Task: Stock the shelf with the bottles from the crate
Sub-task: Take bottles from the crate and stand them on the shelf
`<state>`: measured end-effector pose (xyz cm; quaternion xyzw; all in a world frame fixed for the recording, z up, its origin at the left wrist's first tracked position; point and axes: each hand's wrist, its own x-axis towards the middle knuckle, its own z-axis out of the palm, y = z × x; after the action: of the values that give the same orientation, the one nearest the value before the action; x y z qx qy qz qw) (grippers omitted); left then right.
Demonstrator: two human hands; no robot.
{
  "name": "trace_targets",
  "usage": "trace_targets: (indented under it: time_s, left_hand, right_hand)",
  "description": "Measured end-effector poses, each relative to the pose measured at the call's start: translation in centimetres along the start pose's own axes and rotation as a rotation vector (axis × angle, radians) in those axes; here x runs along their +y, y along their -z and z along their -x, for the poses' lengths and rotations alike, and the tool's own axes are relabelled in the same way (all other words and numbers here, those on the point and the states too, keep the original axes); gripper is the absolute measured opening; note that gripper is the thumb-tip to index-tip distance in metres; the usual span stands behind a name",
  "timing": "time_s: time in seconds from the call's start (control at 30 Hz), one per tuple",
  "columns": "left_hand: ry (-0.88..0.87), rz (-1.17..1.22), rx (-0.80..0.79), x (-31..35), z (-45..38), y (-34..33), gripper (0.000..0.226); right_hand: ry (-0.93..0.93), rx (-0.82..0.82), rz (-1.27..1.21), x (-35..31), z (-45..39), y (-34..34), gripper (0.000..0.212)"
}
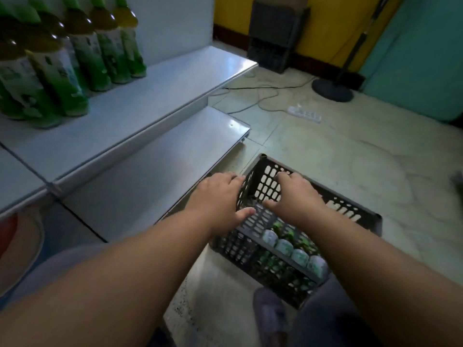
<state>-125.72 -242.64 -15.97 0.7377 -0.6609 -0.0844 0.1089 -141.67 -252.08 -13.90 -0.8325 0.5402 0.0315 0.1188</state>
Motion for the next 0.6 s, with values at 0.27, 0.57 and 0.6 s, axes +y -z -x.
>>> trace_targets:
  time_s: [0.27, 0.57, 0.6]
  left_hand:
    - [-0.115, -0.109, -0.154, 2.3, -6.9, -7.5, 0.076]
    - [-0.155, -0.145, -0.314, 1.8, -12.6, -17.1, 0.078]
    - [-0.141, -0.135, -0.317, 1.9, -12.5, -18.1, 0.08]
  right_hand:
    - [-0.141, -0.146, -0.1, 7.1, -5.1, -6.9, 0.06]
    - [-0.331, -0.357, -0.194, 13.7, -10.8, -17.2, 0.082]
    - [-0.345, -0.363, -0.213, 14.1, -11.4, -18.0, 0.083]
